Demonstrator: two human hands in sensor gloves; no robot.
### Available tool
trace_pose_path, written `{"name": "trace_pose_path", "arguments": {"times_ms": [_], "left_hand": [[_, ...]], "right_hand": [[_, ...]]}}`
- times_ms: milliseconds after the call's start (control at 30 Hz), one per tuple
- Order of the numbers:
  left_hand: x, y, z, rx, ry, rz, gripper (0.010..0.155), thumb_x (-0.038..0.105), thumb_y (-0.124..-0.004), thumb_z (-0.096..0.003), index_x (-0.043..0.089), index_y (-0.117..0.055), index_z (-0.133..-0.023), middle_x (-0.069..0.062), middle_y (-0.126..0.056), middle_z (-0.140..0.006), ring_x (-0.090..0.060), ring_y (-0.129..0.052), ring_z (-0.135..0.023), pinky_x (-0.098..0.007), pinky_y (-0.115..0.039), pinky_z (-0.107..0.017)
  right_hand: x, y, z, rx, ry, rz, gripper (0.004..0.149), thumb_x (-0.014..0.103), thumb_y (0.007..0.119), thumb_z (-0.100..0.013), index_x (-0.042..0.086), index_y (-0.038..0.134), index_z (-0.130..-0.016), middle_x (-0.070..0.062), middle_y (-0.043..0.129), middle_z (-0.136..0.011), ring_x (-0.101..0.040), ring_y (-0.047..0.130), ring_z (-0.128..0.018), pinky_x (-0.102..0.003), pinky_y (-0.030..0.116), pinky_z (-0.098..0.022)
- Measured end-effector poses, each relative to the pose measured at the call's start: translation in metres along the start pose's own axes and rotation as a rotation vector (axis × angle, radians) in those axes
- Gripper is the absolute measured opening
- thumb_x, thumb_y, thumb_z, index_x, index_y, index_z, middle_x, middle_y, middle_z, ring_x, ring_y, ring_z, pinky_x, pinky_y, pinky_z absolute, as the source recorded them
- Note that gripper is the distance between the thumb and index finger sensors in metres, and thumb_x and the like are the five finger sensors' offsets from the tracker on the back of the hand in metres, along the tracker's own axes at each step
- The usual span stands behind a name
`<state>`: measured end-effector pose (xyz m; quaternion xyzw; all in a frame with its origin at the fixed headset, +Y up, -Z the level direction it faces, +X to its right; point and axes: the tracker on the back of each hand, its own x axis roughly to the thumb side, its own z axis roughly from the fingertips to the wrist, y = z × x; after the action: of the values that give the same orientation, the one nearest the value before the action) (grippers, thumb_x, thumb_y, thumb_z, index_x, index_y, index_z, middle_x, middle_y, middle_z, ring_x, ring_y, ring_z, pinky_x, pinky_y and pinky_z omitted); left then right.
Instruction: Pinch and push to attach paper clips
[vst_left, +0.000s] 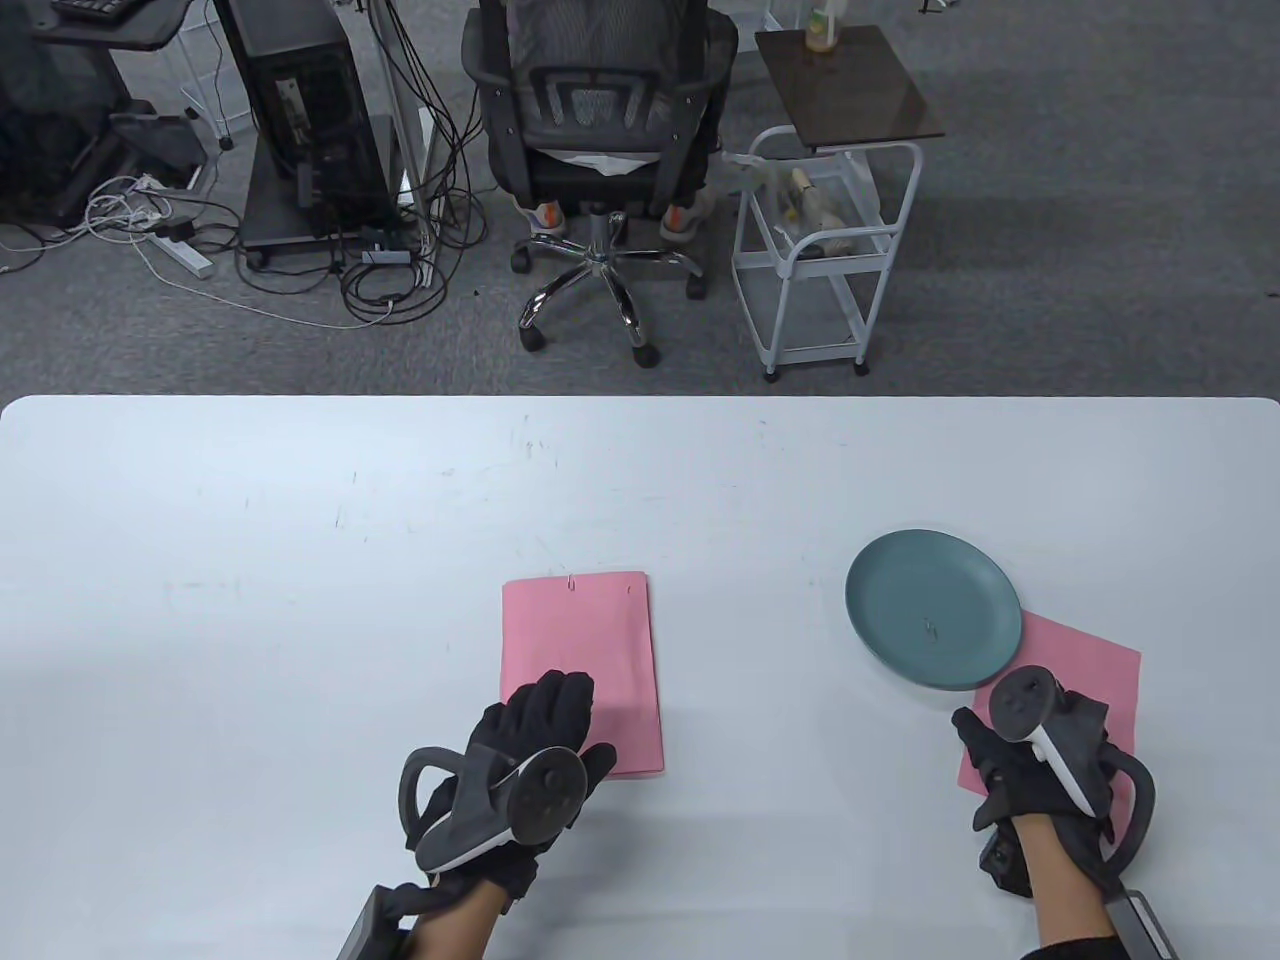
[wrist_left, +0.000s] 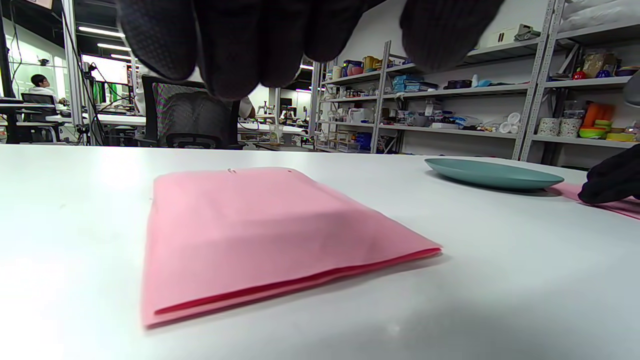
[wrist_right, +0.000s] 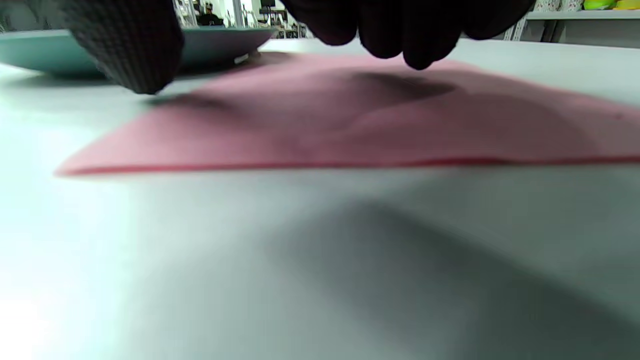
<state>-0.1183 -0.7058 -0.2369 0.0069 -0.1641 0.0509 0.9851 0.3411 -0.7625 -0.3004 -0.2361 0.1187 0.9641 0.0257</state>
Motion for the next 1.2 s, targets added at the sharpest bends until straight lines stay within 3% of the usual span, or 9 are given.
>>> {"name": "trace_pose_path", "arguments": {"times_ms": [167, 267, 633, 800, 1067, 1200], "left_hand": [[0.002, -0.001, -0.001, -0.013, -0.007, -0.001, 0.072, 0.052, -0.072, -0.0622, 0.011, -0.053, -0.118, -0.019, -0.067, -0.115, -0.043, -0.075, -0.102, -0.061, -0.066, -0.073], [0.003, -0.001, 0.0, -0.015, -0.008, -0.003, 0.072, 0.052, -0.072, -0.0621, 0.011, -0.053, -0.118, -0.019, -0.067, -0.115, -0.043, -0.075, -0.102, -0.061, -0.066, -0.073], [0.006, -0.001, -0.001, -0.031, -0.012, -0.011, 0.072, 0.052, -0.072, -0.0621, 0.011, -0.053, -0.118, -0.02, -0.066, -0.116, -0.044, -0.075, -0.102, -0.061, -0.066, -0.072], [0.009, -0.002, -0.001, -0.048, -0.02, -0.019, 0.072, 0.052, -0.071, -0.0622, 0.011, -0.053, -0.118, -0.02, -0.066, -0.116, -0.043, -0.075, -0.102, -0.061, -0.066, -0.072], [0.009, -0.003, -0.002, -0.053, -0.024, -0.02, 0.072, 0.052, -0.071, -0.0622, 0.011, -0.053, -0.118, -0.02, -0.067, -0.116, -0.043, -0.075, -0.102, -0.061, -0.066, -0.072], [0.009, -0.002, -0.002, -0.06, -0.025, -0.022, 0.072, 0.052, -0.071, -0.0621, 0.011, -0.053, -0.118, -0.02, -0.067, -0.116, -0.043, -0.075, -0.102, -0.061, -0.066, -0.072]], "right_hand": [[-0.01, -0.001, -0.005, 0.064, 0.055, -0.052, 0.097, 0.065, 0.067, -0.058, 0.004, 0.023, -0.12, -0.037, 0.028, -0.118, -0.064, 0.038, -0.102, -0.071, 0.042, -0.07], [-0.016, -0.003, -0.007, 0.132, 0.081, -0.113, 0.097, 0.063, 0.068, -0.059, 0.003, 0.022, -0.12, -0.038, 0.029, -0.117, -0.065, 0.038, -0.101, -0.072, 0.043, -0.07], [-0.032, -0.014, -0.012, 0.181, 0.127, -0.187, 0.098, 0.053, 0.08, -0.058, 0.005, 0.021, -0.119, -0.038, 0.03, -0.117, -0.065, 0.041, -0.101, -0.072, 0.046, -0.07], [-0.035, -0.019, -0.011, 0.16, 0.132, -0.161, 0.095, 0.045, 0.084, -0.058, 0.006, 0.022, -0.118, -0.035, 0.037, -0.117, -0.062, 0.05, -0.101, -0.07, 0.052, -0.069], [-0.035, -0.03, -0.006, 0.058, 0.149, -0.044, 0.088, 0.03, 0.089, -0.056, 0.012, 0.03, -0.118, -0.022, 0.062, -0.111, -0.044, 0.077, -0.093, -0.059, 0.066, -0.066], [-0.043, -0.04, -0.003, -0.005, 0.168, -0.093, 0.084, 0.027, 0.088, -0.056, 0.013, 0.033, -0.117, -0.019, 0.066, -0.109, -0.041, 0.08, -0.09, -0.057, 0.067, -0.065]]}}
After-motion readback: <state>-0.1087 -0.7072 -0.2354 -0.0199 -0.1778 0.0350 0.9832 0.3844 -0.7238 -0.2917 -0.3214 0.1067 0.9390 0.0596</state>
